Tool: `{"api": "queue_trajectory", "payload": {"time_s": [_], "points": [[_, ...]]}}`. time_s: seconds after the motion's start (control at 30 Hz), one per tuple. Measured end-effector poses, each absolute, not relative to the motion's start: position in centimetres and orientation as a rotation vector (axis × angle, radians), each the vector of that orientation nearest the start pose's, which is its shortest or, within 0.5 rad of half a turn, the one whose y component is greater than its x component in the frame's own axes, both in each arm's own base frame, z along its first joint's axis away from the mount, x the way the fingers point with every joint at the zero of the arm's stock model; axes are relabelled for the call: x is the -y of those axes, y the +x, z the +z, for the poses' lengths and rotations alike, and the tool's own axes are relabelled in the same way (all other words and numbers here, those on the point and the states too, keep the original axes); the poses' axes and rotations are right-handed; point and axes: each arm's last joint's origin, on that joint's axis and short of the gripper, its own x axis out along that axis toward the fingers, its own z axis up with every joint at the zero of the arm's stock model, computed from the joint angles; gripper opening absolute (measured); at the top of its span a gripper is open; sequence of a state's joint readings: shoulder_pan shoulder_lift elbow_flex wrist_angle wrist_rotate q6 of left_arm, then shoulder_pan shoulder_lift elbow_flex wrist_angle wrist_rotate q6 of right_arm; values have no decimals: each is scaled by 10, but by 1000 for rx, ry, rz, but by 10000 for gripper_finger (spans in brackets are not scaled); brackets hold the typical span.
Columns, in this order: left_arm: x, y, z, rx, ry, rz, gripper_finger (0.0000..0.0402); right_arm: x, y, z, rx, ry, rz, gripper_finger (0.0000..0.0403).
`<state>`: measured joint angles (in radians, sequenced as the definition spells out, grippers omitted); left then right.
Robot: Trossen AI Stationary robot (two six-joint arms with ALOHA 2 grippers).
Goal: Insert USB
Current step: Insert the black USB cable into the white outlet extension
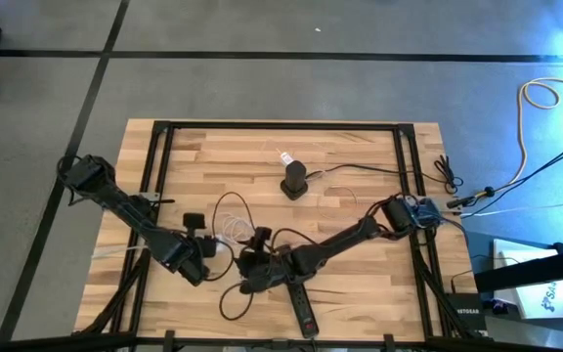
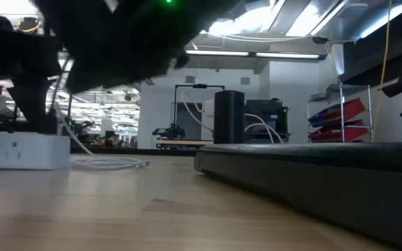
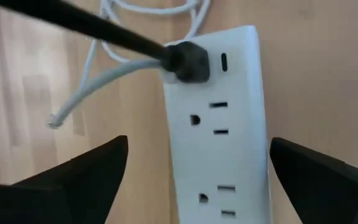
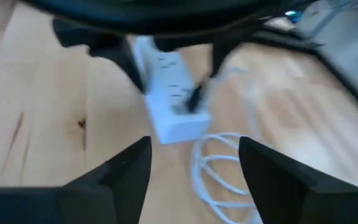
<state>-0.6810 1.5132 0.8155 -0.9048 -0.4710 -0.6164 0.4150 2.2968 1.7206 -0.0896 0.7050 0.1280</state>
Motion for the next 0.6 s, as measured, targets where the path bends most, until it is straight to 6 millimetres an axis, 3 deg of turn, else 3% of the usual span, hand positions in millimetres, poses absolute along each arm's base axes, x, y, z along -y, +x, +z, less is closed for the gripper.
{"api": "queue_trajectory", "payload": {"time_s": [0.2, 0.33, 0.6], "points": [[132, 181, 181, -1300, 376, 231, 379, -209, 447, 189, -493, -306, -431, 206], [131, 177, 188, -1308, 387, 180, 379, -221, 437, 203, -469, -304, -419, 198], [124, 165, 207, -1467, 424, 57, 379, -234, 427, 205, -458, -331, -438, 194]]}}
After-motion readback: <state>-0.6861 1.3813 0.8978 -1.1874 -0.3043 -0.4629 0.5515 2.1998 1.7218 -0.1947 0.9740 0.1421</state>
